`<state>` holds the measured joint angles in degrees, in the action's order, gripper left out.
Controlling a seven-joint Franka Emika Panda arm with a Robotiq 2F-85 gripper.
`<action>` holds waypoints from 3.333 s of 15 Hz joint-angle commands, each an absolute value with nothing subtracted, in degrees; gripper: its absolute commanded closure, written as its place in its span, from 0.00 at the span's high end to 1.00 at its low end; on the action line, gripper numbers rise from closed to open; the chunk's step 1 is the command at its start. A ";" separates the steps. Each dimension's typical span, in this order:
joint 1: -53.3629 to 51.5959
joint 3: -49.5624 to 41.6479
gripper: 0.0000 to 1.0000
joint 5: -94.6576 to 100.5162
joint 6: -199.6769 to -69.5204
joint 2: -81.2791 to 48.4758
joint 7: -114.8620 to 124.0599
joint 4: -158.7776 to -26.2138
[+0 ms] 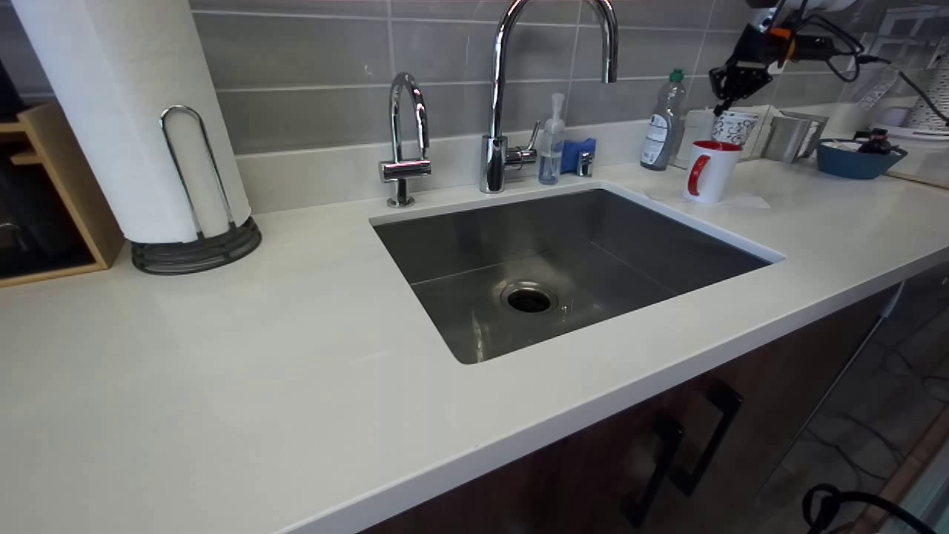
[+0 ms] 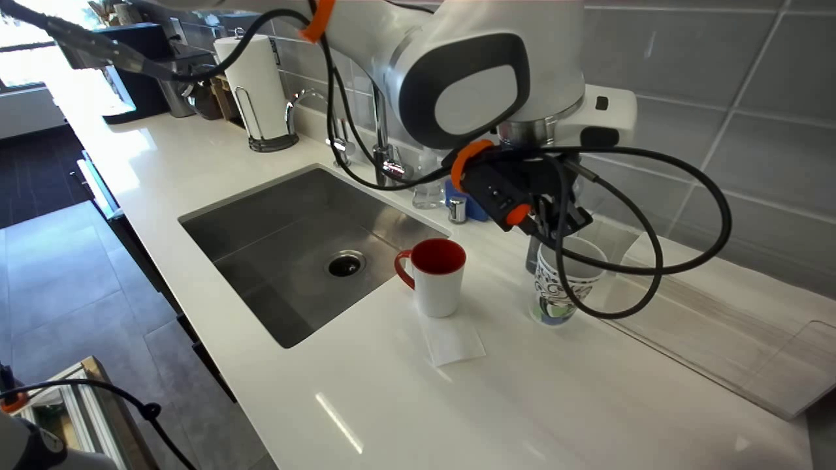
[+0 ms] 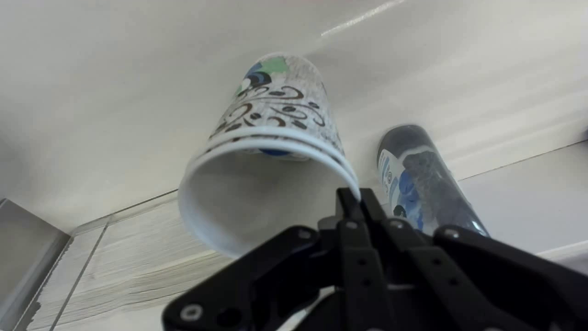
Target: Move the two paper cups to the left and then unstuck the paper cups
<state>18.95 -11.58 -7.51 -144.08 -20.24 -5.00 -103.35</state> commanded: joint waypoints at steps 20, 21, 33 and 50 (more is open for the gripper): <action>19.21 -8.56 0.77 -8.78 -147.89 -19.01 -7.29 -107.49; 19.12 -8.71 0.83 -8.56 -147.65 -18.82 -7.14 -107.43; 19.24 -8.86 0.34 -8.78 -143.96 -18.62 -8.06 -107.15; 19.06 -9.31 0.01 -8.13 -144.86 -17.65 -8.84 -107.85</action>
<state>19.08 -9.18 -7.82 -145.04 -19.72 -7.27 -106.34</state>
